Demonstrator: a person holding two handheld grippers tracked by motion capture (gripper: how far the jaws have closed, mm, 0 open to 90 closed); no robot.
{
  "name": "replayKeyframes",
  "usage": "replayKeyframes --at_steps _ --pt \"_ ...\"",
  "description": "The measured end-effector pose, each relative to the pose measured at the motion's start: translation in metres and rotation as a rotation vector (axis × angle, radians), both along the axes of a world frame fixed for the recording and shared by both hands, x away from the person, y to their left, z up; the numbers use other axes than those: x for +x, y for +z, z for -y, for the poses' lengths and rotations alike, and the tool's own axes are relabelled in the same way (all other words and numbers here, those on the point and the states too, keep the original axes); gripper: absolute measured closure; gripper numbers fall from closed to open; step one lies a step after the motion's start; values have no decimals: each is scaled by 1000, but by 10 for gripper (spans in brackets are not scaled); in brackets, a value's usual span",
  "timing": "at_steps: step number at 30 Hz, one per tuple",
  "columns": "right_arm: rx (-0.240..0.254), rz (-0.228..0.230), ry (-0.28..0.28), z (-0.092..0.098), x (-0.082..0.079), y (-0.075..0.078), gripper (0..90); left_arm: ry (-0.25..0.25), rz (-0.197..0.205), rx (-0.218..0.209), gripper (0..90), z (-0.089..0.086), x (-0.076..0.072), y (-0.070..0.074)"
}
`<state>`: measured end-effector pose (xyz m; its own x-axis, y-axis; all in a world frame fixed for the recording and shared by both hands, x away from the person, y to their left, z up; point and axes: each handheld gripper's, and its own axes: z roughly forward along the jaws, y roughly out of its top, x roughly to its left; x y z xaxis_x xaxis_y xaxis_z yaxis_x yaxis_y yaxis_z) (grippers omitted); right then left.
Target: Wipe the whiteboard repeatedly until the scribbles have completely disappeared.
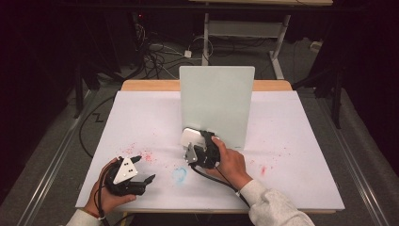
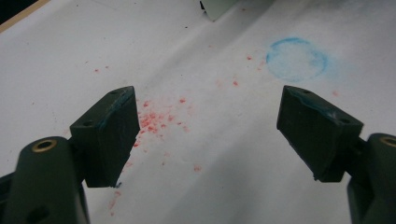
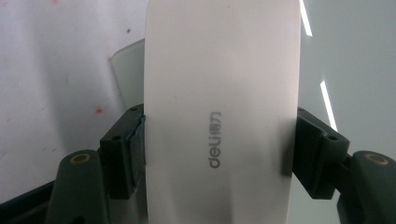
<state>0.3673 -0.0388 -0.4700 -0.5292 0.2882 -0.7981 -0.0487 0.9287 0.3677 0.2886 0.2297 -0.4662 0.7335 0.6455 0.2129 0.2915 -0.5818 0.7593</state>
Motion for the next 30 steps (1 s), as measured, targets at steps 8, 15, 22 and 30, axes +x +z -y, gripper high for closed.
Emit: replayKeyframes --at_steps 8,15,22,30 --pt "74 -5 -4 17 -4 -1 308 4 0 -5 201 -2 0 0" --pt "158 0 -6 40 -9 20 308 3 4 -6 201 -1 0 1" --pt "219 -3 -22 61 -10 34 309 12 8 -4 201 -1 1 0" --pt "286 11 -58 84 -8 49 309 20 -6 -4 201 -1 4 -1"
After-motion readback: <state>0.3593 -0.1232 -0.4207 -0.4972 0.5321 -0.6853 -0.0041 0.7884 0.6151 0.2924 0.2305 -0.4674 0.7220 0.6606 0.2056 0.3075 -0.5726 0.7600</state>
